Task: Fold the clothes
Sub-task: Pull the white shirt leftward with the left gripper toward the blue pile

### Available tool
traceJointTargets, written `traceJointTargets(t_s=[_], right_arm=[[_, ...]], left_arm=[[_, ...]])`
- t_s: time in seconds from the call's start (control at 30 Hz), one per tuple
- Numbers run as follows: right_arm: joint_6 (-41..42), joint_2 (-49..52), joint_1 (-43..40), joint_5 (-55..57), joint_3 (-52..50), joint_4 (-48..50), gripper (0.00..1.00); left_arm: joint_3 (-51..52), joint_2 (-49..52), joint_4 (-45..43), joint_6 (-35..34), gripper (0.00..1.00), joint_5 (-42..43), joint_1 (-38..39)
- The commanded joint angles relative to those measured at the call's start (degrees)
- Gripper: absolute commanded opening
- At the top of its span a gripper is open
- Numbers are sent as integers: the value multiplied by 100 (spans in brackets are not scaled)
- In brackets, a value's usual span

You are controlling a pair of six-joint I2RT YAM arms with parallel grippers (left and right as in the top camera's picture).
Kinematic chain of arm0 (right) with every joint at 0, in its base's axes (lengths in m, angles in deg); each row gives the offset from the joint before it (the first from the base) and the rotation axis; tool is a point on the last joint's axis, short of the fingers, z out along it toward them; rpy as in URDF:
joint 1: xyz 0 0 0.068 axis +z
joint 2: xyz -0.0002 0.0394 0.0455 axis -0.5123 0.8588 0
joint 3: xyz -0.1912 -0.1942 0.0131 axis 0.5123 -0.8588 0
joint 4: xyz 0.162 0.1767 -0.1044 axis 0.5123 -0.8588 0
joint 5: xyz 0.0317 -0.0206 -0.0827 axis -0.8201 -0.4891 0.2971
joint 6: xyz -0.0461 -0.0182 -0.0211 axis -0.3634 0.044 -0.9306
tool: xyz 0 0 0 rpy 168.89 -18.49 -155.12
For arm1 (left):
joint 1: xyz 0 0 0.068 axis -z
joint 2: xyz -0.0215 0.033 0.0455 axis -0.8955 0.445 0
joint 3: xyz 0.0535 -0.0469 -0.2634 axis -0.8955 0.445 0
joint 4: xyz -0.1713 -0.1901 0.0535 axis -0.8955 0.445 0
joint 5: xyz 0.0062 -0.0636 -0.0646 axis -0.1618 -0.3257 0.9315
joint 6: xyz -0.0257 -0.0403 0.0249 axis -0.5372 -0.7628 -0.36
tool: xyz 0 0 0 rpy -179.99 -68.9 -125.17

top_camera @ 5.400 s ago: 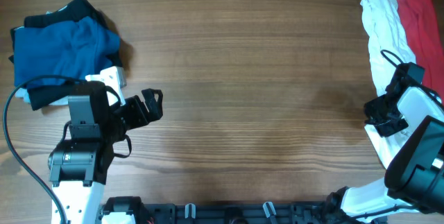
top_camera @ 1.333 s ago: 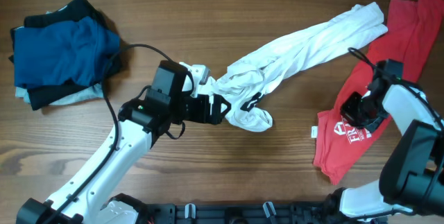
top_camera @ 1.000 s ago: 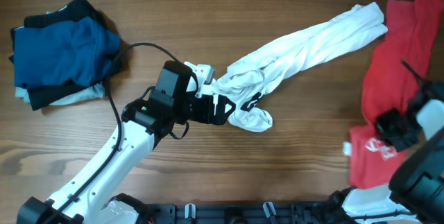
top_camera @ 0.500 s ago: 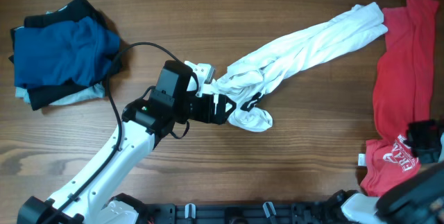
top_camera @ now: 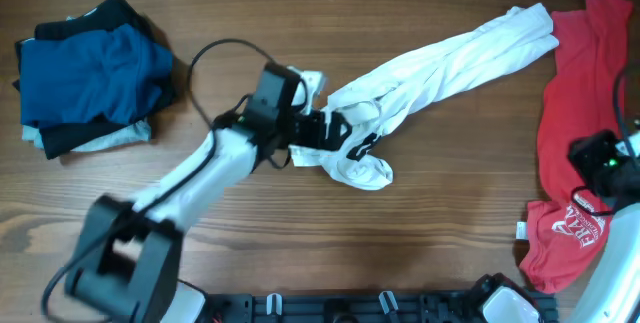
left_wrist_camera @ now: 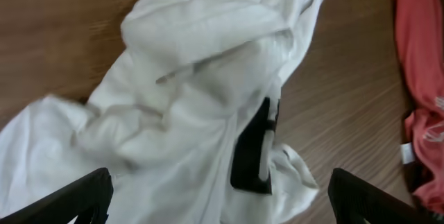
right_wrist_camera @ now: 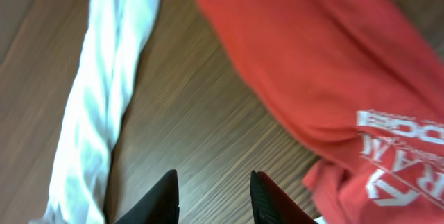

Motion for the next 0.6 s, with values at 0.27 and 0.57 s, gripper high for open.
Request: traceJointTargets(t_s=[0.27, 0.57], right_arm=[[-326, -20, 197, -157, 63, -83, 34], [-326, -20, 197, -157, 63, -85, 34]], left_arm=[[-1073, 1394, 9, 367, 100, -581, 264], [-1073, 1353, -4, 365, 4, -577, 264]])
